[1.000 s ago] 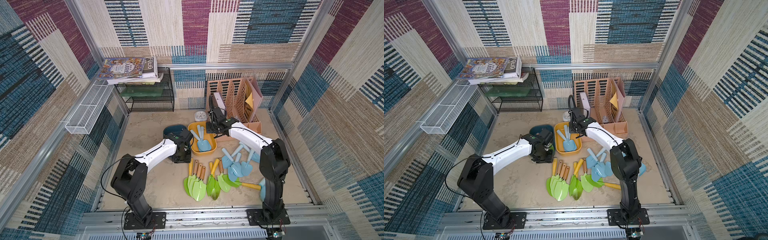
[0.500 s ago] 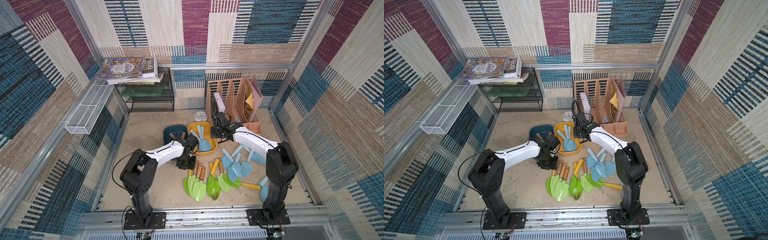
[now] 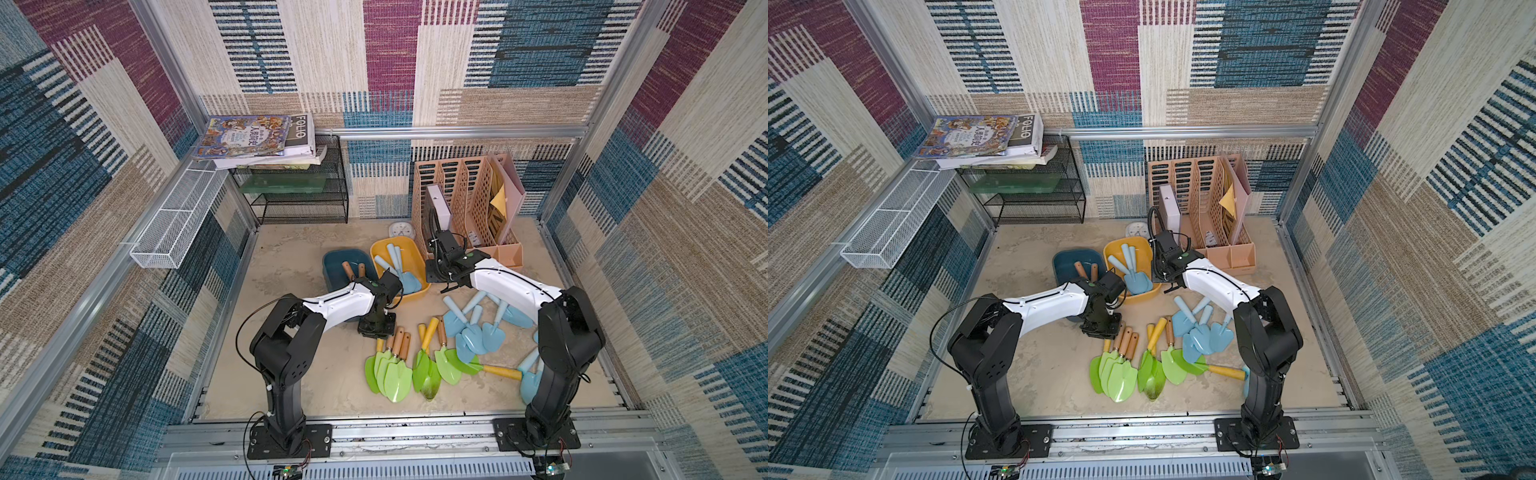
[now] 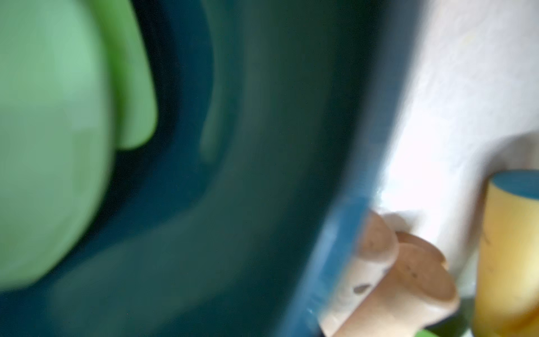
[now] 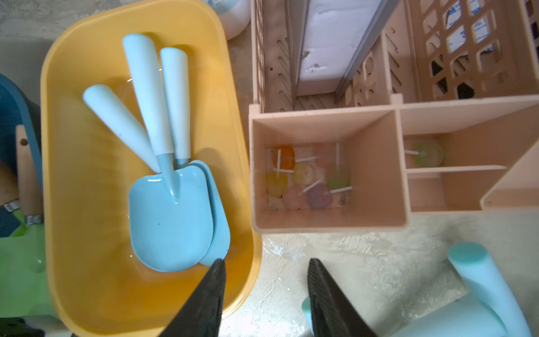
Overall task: Sort the small shovels by color and place them into the storage box
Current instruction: Pick up the shovel from the center of the board.
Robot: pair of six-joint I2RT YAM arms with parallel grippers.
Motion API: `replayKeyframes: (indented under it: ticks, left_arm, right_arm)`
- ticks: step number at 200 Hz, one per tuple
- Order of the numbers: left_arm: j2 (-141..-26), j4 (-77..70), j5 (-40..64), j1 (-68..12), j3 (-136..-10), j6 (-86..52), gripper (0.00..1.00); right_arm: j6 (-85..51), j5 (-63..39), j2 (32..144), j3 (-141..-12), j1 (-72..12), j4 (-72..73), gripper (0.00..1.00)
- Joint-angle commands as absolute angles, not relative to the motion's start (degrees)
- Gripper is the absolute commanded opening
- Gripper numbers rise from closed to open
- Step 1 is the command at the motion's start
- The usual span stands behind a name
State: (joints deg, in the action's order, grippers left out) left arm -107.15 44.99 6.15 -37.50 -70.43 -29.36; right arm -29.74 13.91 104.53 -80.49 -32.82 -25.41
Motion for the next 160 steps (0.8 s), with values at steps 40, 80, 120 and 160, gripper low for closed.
replayKeyframes:
  ticks: [40,80,120,160]
  left_arm:
    - [-103.28,54.46,2.2,-39.11,-73.03,-29.64,0.0]
    - [-99.5,57.61,-2.22,-39.15,-74.86,-29.8,0.0]
    - [-95.55,60.58,-9.6,-39.03,-79.29,-29.81,0.0]
    - [-94.89,61.88,-15.99,-36.08,-87.72,-26.82,0.0]
  right_arm:
    - [-30.06,14.73,103.76,-79.64,-32.78,-24.48,0.49]
    - [-29.71,14.95,104.08,-79.71,-32.69,-24.23,0.49]
    - [-29.38,14.61,104.75,-80.24,-32.52,-24.09,0.49]
    - [-29.22,14.94,105.11,-80.62,-32.26,-23.82,0.48]
